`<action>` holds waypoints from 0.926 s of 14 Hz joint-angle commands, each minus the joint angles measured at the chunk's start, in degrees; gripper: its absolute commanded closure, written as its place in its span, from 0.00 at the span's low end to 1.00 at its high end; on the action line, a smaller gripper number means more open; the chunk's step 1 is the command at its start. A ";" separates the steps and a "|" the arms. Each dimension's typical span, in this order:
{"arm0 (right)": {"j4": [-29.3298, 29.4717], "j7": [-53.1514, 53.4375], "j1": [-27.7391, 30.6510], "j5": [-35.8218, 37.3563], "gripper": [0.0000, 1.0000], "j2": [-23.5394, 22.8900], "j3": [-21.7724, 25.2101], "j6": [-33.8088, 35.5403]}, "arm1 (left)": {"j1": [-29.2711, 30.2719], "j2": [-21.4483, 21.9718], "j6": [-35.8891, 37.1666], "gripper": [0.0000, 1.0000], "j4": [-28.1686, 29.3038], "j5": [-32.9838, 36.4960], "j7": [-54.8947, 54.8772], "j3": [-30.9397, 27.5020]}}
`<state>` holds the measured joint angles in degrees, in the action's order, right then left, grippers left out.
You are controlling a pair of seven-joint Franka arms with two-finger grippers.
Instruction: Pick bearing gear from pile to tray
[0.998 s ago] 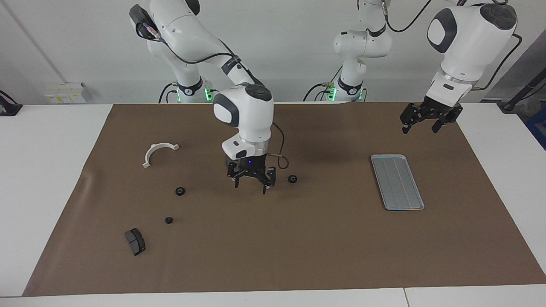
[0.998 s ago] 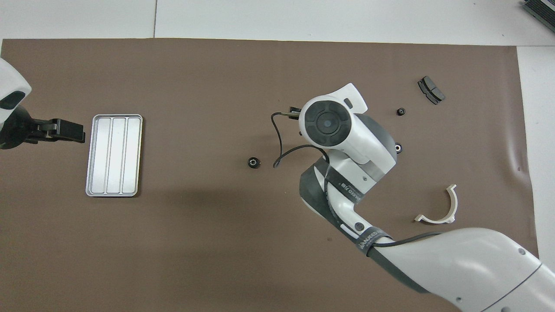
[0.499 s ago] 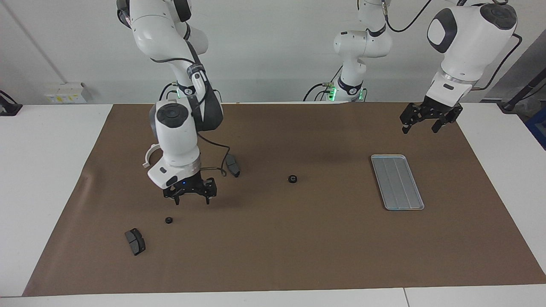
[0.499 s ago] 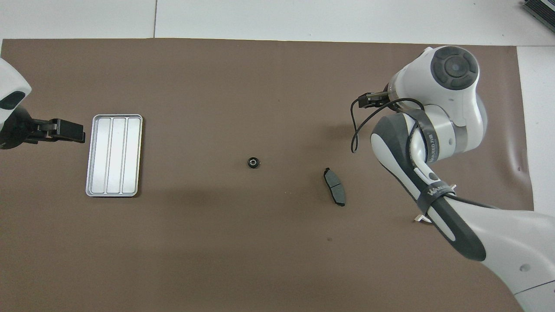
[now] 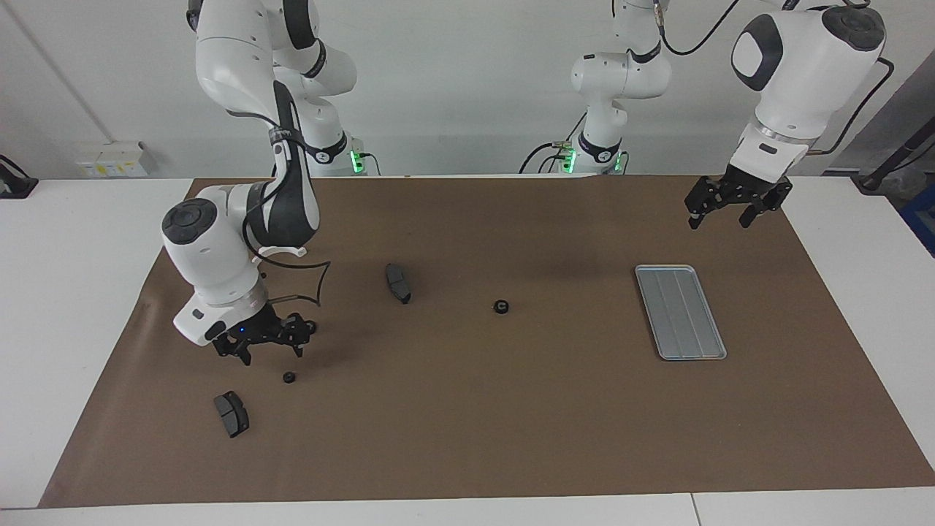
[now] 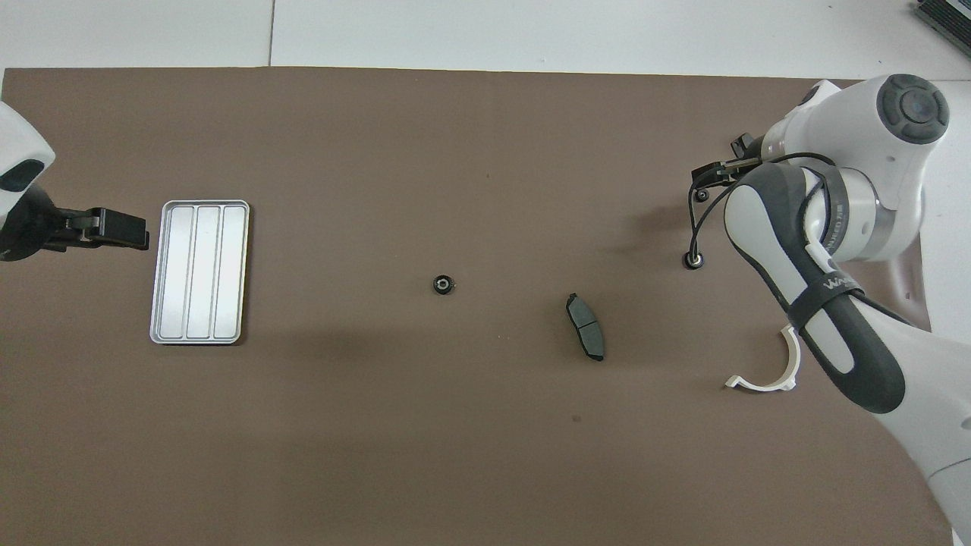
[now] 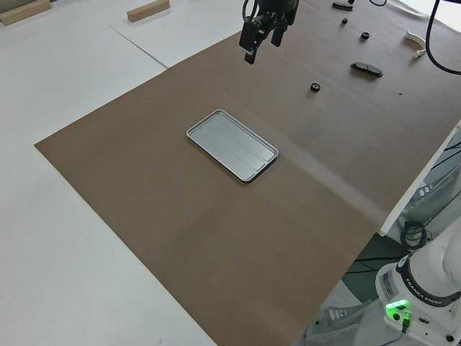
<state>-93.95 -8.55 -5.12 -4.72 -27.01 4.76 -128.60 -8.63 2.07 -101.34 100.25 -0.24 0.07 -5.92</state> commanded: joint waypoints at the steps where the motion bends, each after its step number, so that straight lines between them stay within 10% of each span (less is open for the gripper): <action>1: 0.78 -1.56 -0.06 -2.31 0.00 -4.09 0.16 -2.35 | -0.16 1.54 0.09 0.00 1.52 1.12 -0.25 -0.06; 5: 0.08 -1.73 -0.15 -2.66 0.04 -4.45 0.16 -5.17 | -0.16 1.54 0.09 0.00 1.52 1.12 -0.25 -0.06; 10: -3.43 -1.47 -0.24 -2.66 0.48 -3.66 0.25 -5.26 | -0.07 1.45 0.09 0.00 1.52 1.12 -0.25 -0.06; 13: -3.78 -1.29 -0.24 -2.66 0.56 -3.49 0.25 -5.17 | -0.07 1.45 0.09 0.00 1.52 1.12 -0.25 -0.06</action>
<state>-96.16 -8.55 -5.22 -5.64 -31.66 4.79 -133.39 -8.63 2.07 -101.34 100.26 -0.24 0.07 -5.92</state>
